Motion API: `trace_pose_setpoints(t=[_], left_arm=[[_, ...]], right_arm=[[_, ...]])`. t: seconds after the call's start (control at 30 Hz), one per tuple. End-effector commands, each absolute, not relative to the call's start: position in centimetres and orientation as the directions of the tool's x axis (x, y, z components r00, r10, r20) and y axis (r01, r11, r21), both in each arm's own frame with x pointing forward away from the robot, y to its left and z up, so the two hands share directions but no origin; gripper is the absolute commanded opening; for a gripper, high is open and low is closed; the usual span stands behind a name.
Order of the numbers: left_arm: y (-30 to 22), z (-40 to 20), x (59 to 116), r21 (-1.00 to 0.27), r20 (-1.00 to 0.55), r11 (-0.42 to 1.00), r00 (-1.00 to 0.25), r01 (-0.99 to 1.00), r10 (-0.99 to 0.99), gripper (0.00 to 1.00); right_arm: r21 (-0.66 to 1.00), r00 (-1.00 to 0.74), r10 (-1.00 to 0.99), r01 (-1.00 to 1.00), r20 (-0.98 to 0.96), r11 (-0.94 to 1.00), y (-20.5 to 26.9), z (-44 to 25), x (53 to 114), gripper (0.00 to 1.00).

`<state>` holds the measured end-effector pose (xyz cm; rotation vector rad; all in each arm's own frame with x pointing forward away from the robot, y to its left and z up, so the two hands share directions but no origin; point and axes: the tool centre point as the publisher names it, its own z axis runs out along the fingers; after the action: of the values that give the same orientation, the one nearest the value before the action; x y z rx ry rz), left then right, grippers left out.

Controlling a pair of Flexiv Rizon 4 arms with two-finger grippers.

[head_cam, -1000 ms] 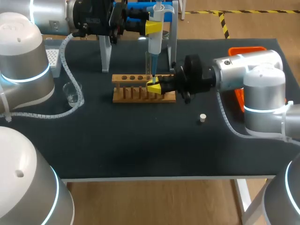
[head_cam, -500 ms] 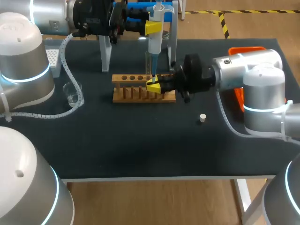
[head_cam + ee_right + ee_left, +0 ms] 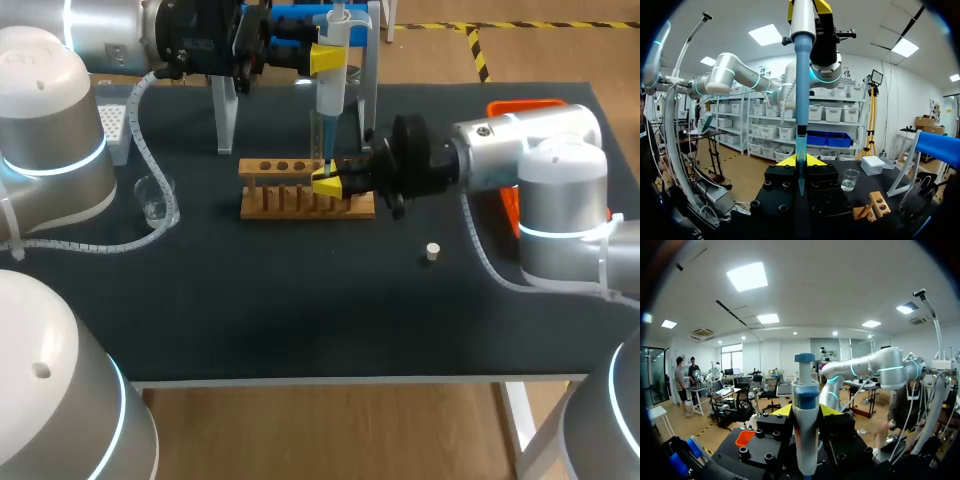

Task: Invert the test tube, pick up the pipette, mount the tip to pipette, aspirate from beaker and dispense into the tube, eject the tip, return the pipette, and cap with the stopper.

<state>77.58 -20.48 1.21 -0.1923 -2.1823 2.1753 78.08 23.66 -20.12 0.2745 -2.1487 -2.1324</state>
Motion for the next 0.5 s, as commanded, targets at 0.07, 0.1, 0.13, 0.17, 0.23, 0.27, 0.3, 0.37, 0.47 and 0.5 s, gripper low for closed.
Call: trace_pose_setpoints(t=[0.07, 0.1, 0.13, 0.17, 0.23, 0.27, 0.3, 0.37, 0.47, 0.5], left_arm=[[-20.33, 1.26, 77.66, -0.999, -0.049, 0.002, -0.99, 0.05, 0.13, 0.0], [-20.33, 1.26, 77.66, -0.999, -0.049, 0.002, -0.99, 0.05, 0.13, 0.0], [-20.33, 1.26, 77.66, -0.999, -0.049, 0.002, -0.99, 0.05, 0.13, 0.0], [-20.33, 1.26, 77.66, -0.999, -0.049, 0.002, -0.99, 0.05, 0.13, 0.0], [-20.33, 1.26, 77.66, -0.999, -0.049, 0.002, -0.99, 0.05, 0.13, 0.0], [-20.33, 1.26, 77.66, -0.999, -0.049, 0.002, -0.99, 0.05, 0.13, 0.0], [-20.33, 1.26, 77.66, -0.999, -0.049, 0.002, -0.99, 0.05, 0.13, 0.0], [-20.33, 1.26, 77.66, -0.999, -0.049, 0.002, -0.99, 0.05, 0.13, 0.0], [-20.33, 1.26, 77.66, -0.999, -0.049, 0.002, -0.99, 0.05, 0.13, 0.0], [-20.33, 1.26, 77.66, -0.999, -0.049, 0.002, -0.99, 0.05, 0.13, 0.0]], right_arm=[[0.998, -0.978, -0.199, -0.058, -0.056, 0.002, 23.54, -20.01, 77.99, 0.0], [0.998, -0.978, -0.199, -0.058, -0.057, 0.001, 23.54, -19.98, 78.0, 0.0], [0.998, -0.978, -0.199, -0.059, -0.057, 0.001, 23.54, -19.97, 78.0, 0.0], [0.998, -0.978, -0.198, -0.059, -0.058, 0.001, 23.54, -19.96, 78.01, 0.0], [0.998, -0.979, -0.197, -0.06, -0.059, 0.001, 23.54, -19.94, 78.02, 0.0], [0.998, -0.979, -0.197, -0.061, -0.059, 0.001, 23.53, -19.93, 78.03, 0.0], [0.998, -0.979, -0.196, -0.061, -0.06, 0.002, 23.53, -19.9, 78.06, 0.0], [0.998, -0.979, -0.197, -0.062, -0.061, 0.002, 23.53, -19.84, 78.11, 0.0], [0.998, -0.978, -0.197, -0.064, -0.062, 0.001, 23.55, -19.76, 78.14, 0.0], [0.998, -0.978, -0.197, -0.064, -0.063, 0.002, 23.55, -19.74, 78.15, 0.0]])
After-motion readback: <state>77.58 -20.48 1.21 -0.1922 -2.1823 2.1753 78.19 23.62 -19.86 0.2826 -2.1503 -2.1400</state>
